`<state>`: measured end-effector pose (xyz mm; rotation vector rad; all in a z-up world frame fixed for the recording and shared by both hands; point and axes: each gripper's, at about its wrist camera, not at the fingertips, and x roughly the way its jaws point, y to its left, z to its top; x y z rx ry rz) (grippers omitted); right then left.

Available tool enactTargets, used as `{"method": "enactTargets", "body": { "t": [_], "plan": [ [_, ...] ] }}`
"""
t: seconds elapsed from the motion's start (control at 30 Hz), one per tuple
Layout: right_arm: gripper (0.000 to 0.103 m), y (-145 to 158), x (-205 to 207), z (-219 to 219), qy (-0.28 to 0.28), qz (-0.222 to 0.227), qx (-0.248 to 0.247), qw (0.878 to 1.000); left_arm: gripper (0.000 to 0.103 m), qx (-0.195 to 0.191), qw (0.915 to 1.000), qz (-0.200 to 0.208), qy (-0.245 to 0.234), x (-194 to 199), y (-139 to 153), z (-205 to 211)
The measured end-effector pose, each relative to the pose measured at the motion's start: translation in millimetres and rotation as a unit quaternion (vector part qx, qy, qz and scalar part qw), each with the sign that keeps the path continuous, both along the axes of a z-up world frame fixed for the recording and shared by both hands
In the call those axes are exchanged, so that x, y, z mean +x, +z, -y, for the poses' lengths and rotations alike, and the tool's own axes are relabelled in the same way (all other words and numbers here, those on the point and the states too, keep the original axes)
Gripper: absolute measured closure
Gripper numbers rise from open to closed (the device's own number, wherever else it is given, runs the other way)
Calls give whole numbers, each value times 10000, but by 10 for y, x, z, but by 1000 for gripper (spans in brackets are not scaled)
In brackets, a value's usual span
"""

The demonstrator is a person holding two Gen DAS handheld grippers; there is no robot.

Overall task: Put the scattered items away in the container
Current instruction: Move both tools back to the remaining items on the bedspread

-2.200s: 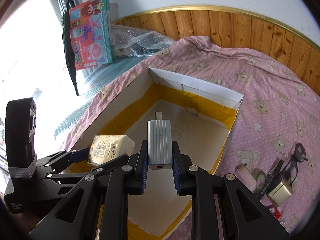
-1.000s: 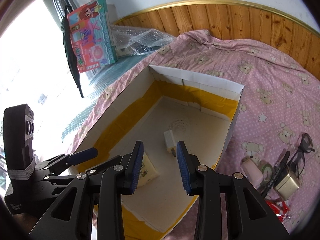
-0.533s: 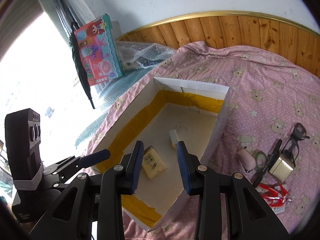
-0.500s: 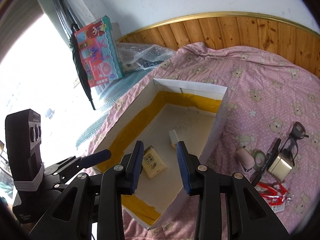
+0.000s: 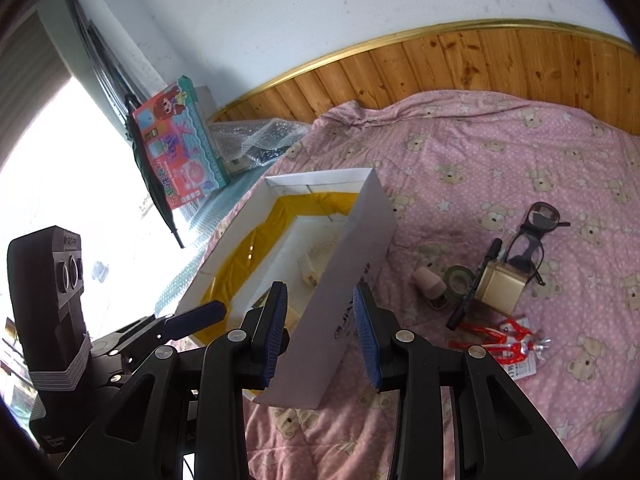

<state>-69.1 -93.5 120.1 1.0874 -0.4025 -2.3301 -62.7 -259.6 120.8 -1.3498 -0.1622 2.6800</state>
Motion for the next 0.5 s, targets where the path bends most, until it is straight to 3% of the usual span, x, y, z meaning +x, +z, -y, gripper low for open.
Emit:
{"method": "enactTargets", "body": {
  "t": [0.5],
  "plan": [
    [65,-455,157,-857,-747,449,-269,9958,24,-256,9968,266,-715,-38,-338,-851]
  ]
}}
